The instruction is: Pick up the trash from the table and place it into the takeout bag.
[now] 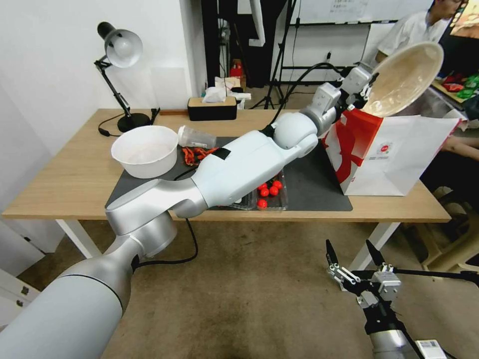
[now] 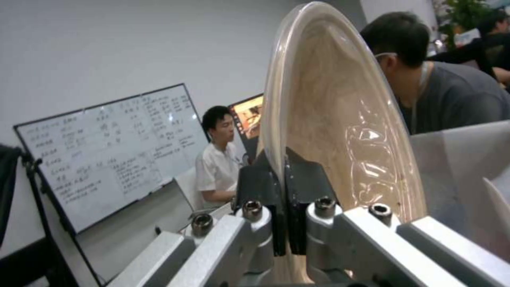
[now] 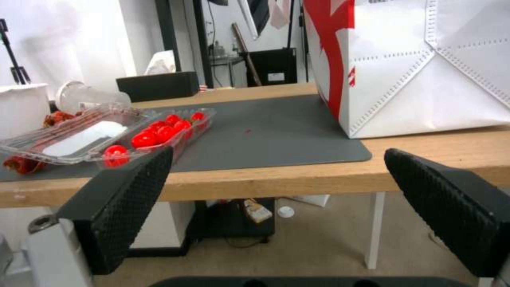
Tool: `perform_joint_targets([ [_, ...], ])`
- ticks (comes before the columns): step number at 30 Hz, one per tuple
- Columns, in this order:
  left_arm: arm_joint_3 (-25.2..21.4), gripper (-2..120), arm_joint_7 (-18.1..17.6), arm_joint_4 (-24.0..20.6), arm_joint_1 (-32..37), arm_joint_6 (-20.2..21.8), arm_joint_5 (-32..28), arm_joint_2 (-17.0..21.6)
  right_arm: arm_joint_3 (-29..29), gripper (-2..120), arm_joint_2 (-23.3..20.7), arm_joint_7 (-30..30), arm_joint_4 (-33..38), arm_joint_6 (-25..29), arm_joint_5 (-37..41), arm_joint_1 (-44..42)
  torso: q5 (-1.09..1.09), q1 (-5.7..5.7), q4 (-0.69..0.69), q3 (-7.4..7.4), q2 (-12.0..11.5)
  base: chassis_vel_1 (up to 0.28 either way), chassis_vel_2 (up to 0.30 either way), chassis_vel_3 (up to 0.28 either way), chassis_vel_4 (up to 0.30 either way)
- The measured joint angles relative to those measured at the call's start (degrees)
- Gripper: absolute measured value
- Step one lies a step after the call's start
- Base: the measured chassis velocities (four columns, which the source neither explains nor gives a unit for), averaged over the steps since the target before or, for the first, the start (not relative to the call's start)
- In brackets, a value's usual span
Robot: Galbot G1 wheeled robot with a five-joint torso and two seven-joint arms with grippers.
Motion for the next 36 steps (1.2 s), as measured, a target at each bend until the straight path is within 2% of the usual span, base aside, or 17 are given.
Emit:
perform_joint_targets([
  [5,0.64,6,2.38,-0.04,0.56,-1.09,1.83,0.05,0.12,100,0.05,0.13,-0.09,0.00,-0.03,0.13,0.00,0.00,0.00,0.00,0.00,0.000,0.000,0.000,0.000],
  [7,0.92,18,2.57,-0.47,0.69,-1.31,1.91,0.04,0.13,100,0.17,0.23,-0.18,0.00,-0.03,0.22,0.00,0.00,0.00,0.00,0.00,0.000,0.000,0.000,0.000],
  [8,0.92,18,2.57,-0.47,0.69,-1.31,1.91,0.04,0.13,100,0.17,0.23,-0.18,0.00,-0.03,0.22,0.00,0.00,0.00,0.00,0.00,0.000,0.000,0.000,0.000],
  [10,0.94,28,2.45,-0.74,0.77,-1.32,1.88,0.03,0.12,100,0.23,0.33,-0.18,0.00,-0.04,0.35,0.00,0.00,0.00,0.00,0.00,0.000,0.000,0.000,0.000],
  [12,0.89,31,2.39,-0.76,0.80,-1.32,1.83,0.03,0.08,100,0.23,0.34,-0.18,0.00,-0.05,0.36,0.00,0.00,0.00,0.00,0.00,0.000,0.000,0.000,0.000],
  [14,0.19,42,2.22,-0.76,1.13,-1.31,1.65,0.06,-0.14,100,0.25,0.35,-0.24,0.00,-0.15,0.35,0.00,0.00,0.00,0.00,0.00,0.000,0.000,0.000,0.000],
  [18,-0.37,51,2.11,-0.78,1.71,-1.29,1.50,0.28,-0.31,100,0.24,0.35,-0.32,-0.01,-0.20,0.39,0.00,0.00,-0.01,0.00,0.00,0.000,0.000,0.000,0.000],
  [21,-1.10,68,1.20,-1.78,3.24,-1.15,1.28,1.41,-0.39,100,0.05,0.37,-0.34,-0.13,-0.21,0.66,0.00,0.00,0.00,0.00,0.00,0.000,0.000,0.000,0.000],
  [22,-1.10,68,1.20,-1.78,3.24,-1.15,1.28,1.41,-0.39,100,0.05,0.37,-0.34,-0.13,-0.21,0.66,0.00,0.00,0.00,0.00,0.00,0.000,0.000,0.000,0.000],
  [25,-1.72,81,0.34,-3.33,4.85,-1.03,1.17,2.93,-0.38,100,-0.10,0.42,-0.34,-0.19,-0.16,0.79,-0.01,0.00,0.00,0.00,0.00,0.000,0.000,0.000,0.000],
  [26,-1.72,81,0.34,-3.33,4.85,-1.03,1.17,2.93,-0.38,100,-0.10,0.42,-0.34,-0.19,-0.16,0.79,-0.01,0.00,0.00,0.00,0.00,0.000,0.000,0.000,0.000],
  [28,-2.74,93,-0.83,-5.46,6.48,-0.38,1.13,4.59,-0.39,100,-0.21,0.44,-0.48,-0.37,-0.05,1.03,-0.01,0.00,0.00,0.00,0.00,0.000,0.000,0.000,0.000],
  [31,-3.99,99,-1.94,-7.51,7.98,0.45,1.13,6.35,-0.48,100,-0.33,0.49,-0.67,-0.63,-0.01,1.44,-0.01,0.00,-0.01,0.00,0.00,0.000,0.000,0.000,0.000],
  [36,-5.48,100,-2.72,-9.85,10.12,1.57,1.29,9.45,-0.80,100,-0.68,0.73,-0.93,-1.30,0.10,2.30,-0.02,0.00,0.00,0.01,0.00,0.000,0.000,0.000,0.000],
])
